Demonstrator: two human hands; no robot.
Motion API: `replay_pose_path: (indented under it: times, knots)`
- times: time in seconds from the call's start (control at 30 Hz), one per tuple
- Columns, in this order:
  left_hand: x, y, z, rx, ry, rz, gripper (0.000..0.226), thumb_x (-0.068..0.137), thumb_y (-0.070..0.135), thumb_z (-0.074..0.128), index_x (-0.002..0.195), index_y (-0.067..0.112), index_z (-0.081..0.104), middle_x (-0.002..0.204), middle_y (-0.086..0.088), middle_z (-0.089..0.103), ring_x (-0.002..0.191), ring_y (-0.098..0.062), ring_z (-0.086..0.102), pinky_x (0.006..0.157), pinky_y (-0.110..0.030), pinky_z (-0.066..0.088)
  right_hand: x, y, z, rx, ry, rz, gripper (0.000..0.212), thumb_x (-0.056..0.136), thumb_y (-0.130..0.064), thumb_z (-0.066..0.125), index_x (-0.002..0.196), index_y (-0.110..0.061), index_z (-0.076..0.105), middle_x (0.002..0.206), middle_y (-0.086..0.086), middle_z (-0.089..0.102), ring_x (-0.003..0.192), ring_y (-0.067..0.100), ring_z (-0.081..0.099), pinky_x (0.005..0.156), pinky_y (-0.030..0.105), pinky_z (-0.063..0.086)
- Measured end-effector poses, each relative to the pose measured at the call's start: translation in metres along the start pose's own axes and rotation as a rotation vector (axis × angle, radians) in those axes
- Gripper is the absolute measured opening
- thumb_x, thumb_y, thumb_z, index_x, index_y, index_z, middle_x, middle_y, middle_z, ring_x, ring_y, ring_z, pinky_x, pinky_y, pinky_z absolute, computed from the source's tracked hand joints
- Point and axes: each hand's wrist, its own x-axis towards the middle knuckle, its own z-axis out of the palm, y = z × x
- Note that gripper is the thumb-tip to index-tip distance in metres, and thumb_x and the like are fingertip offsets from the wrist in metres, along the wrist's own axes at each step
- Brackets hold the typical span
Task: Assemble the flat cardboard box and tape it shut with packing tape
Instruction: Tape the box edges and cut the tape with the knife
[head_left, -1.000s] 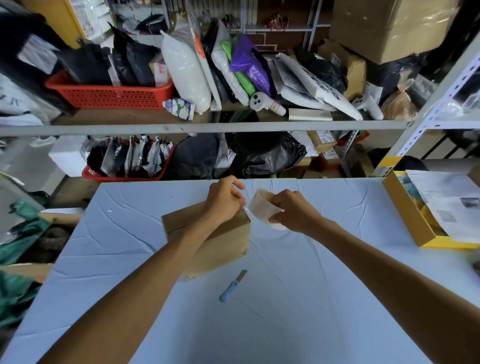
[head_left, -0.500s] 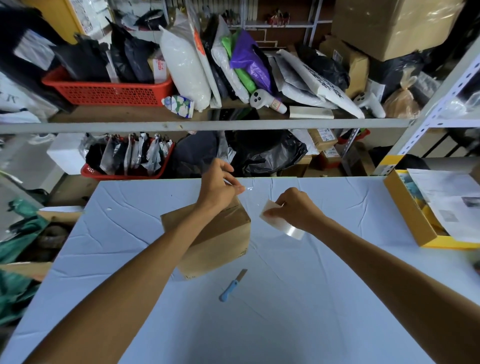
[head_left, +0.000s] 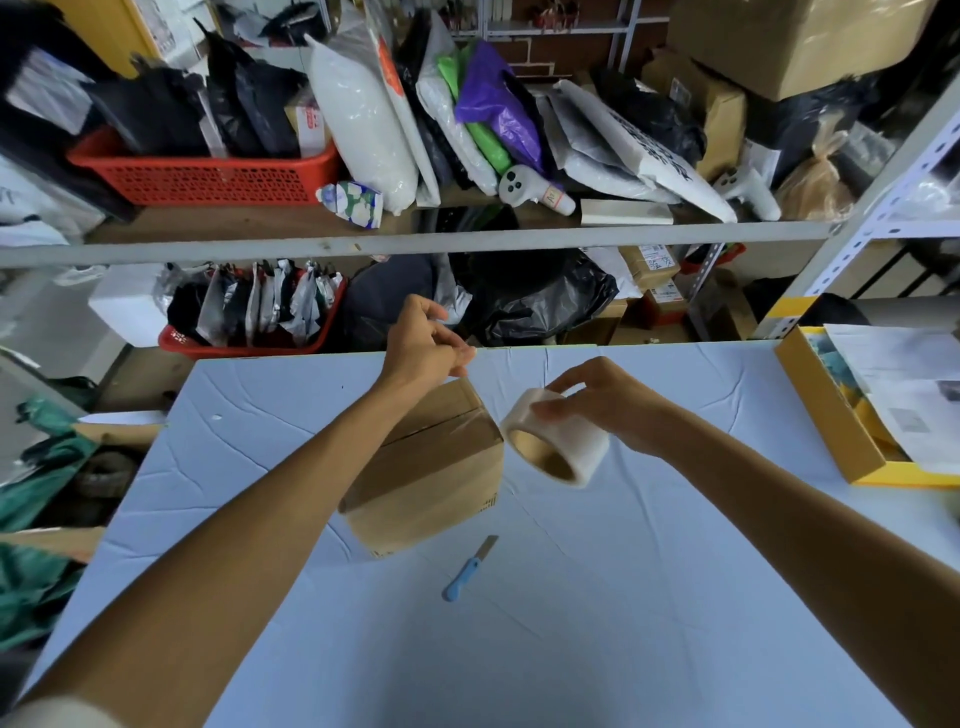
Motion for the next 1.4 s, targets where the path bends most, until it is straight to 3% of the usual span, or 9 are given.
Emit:
replay_pose_path:
  times: [0.13, 0.23, 0.33, 0.47, 0.63, 0.9, 1.07, 1.2, 1.4]
  knots:
    - [0.012, 0.010, 0.004, 0.057, -0.006, 0.064, 0.042, 0.076, -0.007, 0.072, 0.090, 0.016, 0.039, 0.072, -0.009, 0.059, 0.050, -0.013, 0.061, 0.050, -0.026, 0.057, 0.011, 0.006, 0.006, -0.191, 0.047, 0.138, 0.053, 0.077, -0.038, 0.076, 0.109, 0.002, 0.063, 0.097, 0.015, 0.064, 0.081, 0.024, 0.053, 0.069, 0.029, 0.038]
    - [0.019, 0.007, 0.004, 0.084, -0.037, 0.081, 0.041, 0.078, -0.003, 0.073, 0.099, 0.010, 0.041, 0.072, -0.005, 0.060, 0.062, -0.017, 0.063, 0.061, -0.030, 0.060, 0.011, 0.004, 0.012, -0.142, 0.019, 0.107, 0.051, 0.081, -0.037, 0.071, 0.109, 0.005, 0.064, 0.090, 0.012, 0.057, 0.079, 0.022, 0.051, 0.068, 0.028, 0.039]
    - [0.026, -0.004, -0.002, 0.105, -0.131, 0.013, 0.037, 0.080, 0.002, 0.072, 0.105, 0.009, 0.045, 0.075, -0.003, 0.062, 0.074, -0.019, 0.063, 0.079, -0.035, 0.057, 0.010, 0.000, 0.023, -0.097, 0.067, 0.083, 0.044, 0.080, -0.038, 0.072, 0.100, 0.002, 0.067, 0.100, 0.015, 0.066, 0.074, 0.021, 0.054, 0.060, 0.027, 0.039]
    - [0.030, -0.020, -0.005, 0.103, -0.251, -0.001, 0.050, 0.075, 0.001, 0.076, 0.116, 0.008, 0.049, 0.083, -0.004, 0.061, 0.087, -0.021, 0.062, 0.091, -0.039, 0.052, 0.011, 0.005, 0.039, -0.031, 0.085, 0.119, 0.032, 0.080, -0.036, 0.073, 0.090, -0.005, 0.072, 0.099, 0.011, 0.069, 0.079, 0.022, 0.059, 0.060, 0.026, 0.042]
    - [0.037, -0.038, 0.001, 0.090, -0.285, 0.000, 0.055, 0.074, -0.003, 0.076, 0.121, 0.005, 0.050, 0.082, -0.004, 0.060, 0.079, -0.017, 0.062, 0.088, -0.037, 0.053, 0.015, 0.012, 0.050, 0.010, 0.121, 0.177, 0.027, 0.079, -0.034, 0.075, 0.084, -0.008, 0.074, 0.093, 0.007, 0.070, 0.078, 0.020, 0.061, 0.064, 0.025, 0.043]
    - [0.049, -0.053, 0.008, 0.130, -0.321, 0.000, 0.051, 0.076, 0.001, 0.076, 0.120, 0.011, 0.052, 0.086, -0.001, 0.060, 0.080, -0.015, 0.063, 0.073, -0.028, 0.055, 0.021, 0.015, 0.061, 0.058, 0.124, 0.213, 0.017, 0.078, -0.032, 0.073, 0.076, -0.015, 0.073, 0.073, 0.003, 0.066, 0.062, 0.015, 0.059, 0.050, 0.020, 0.039]
    - [0.054, -0.054, 0.008, 0.169, -0.336, -0.004, 0.051, 0.076, 0.003, 0.077, 0.120, 0.013, 0.052, 0.086, -0.001, 0.062, 0.083, -0.014, 0.064, 0.077, -0.026, 0.053, 0.026, 0.019, 0.066, 0.092, 0.121, 0.234, 0.021, 0.077, -0.035, 0.075, 0.077, -0.014, 0.074, 0.075, 0.003, 0.068, 0.059, 0.013, 0.060, 0.047, 0.019, 0.038]
    - [0.054, -0.058, 0.008, 0.175, -0.356, -0.036, 0.050, 0.076, 0.004, 0.076, 0.118, 0.016, 0.052, 0.089, -0.002, 0.063, 0.083, -0.014, 0.064, 0.069, -0.021, 0.052, 0.028, 0.023, 0.068, 0.080, 0.099, 0.238, 0.024, 0.077, -0.038, 0.075, 0.081, -0.014, 0.074, 0.071, -0.001, 0.067, 0.055, 0.010, 0.059, 0.042, 0.015, 0.037]
    - [0.054, -0.061, 0.008, 0.203, -0.360, -0.049, 0.050, 0.077, 0.006, 0.076, 0.120, 0.015, 0.052, 0.091, -0.002, 0.063, 0.087, -0.015, 0.064, 0.074, -0.024, 0.053, 0.031, 0.027, 0.071, 0.100, 0.093, 0.245, 0.025, 0.078, -0.035, 0.075, 0.083, -0.011, 0.073, 0.074, 0.001, 0.069, 0.053, 0.009, 0.060, 0.038, 0.012, 0.038]
